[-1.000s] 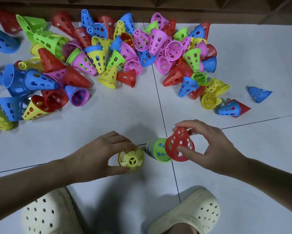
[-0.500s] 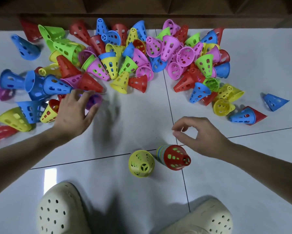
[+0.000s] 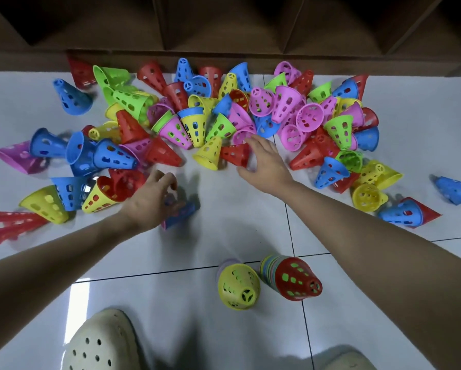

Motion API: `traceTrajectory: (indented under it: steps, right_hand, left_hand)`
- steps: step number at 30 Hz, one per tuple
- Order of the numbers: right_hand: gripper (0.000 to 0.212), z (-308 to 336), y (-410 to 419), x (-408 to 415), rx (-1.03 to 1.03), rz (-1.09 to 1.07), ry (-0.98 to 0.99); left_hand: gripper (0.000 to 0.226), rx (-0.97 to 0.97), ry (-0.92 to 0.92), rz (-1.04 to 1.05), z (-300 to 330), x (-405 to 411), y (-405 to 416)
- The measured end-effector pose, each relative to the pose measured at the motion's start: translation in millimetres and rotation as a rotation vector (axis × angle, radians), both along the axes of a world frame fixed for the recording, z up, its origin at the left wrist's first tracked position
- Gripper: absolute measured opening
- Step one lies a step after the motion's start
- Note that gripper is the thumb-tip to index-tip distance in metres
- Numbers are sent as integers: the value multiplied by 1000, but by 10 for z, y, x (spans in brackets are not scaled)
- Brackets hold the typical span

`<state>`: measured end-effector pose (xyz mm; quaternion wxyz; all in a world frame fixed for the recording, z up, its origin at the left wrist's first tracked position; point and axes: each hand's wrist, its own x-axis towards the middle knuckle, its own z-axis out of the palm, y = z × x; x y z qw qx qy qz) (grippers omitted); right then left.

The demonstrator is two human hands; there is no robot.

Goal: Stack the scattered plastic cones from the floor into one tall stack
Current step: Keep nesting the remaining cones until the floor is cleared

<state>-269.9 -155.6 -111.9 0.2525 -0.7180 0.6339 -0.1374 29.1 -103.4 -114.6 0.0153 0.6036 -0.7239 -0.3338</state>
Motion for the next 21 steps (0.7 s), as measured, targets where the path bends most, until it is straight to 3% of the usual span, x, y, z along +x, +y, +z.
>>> traceTrajectory:
  steps: [3,5,8,12,14,17,21]
  right_hand:
    - [79,-85,-87,4,5,45,80]
    - [77,-94,-122,-4,-34,94,178]
    - [69,-114,-147,-13,-40,138,240]
    - [53,-157,-115,46,22,33,214]
    - [50,-139,-93,74,94,2,252]
    - [49,-24,-70,61,213,63,458]
    - [39,141,-2,-76,387,114,626]
  left_hand:
    - [85,29,-95,-93,-33,79,37]
    - [95,22,-184,-244,-62,151,74]
    - [71,35,-251,-372,-72,218,169]
    - [68,16,-214,-395,-52,256,240]
    - [56,17,-128,-324,-39,248,243]
    - [38,121,99,-66,-11,160,253]
    - [34,156,300,141,-2,16,234]
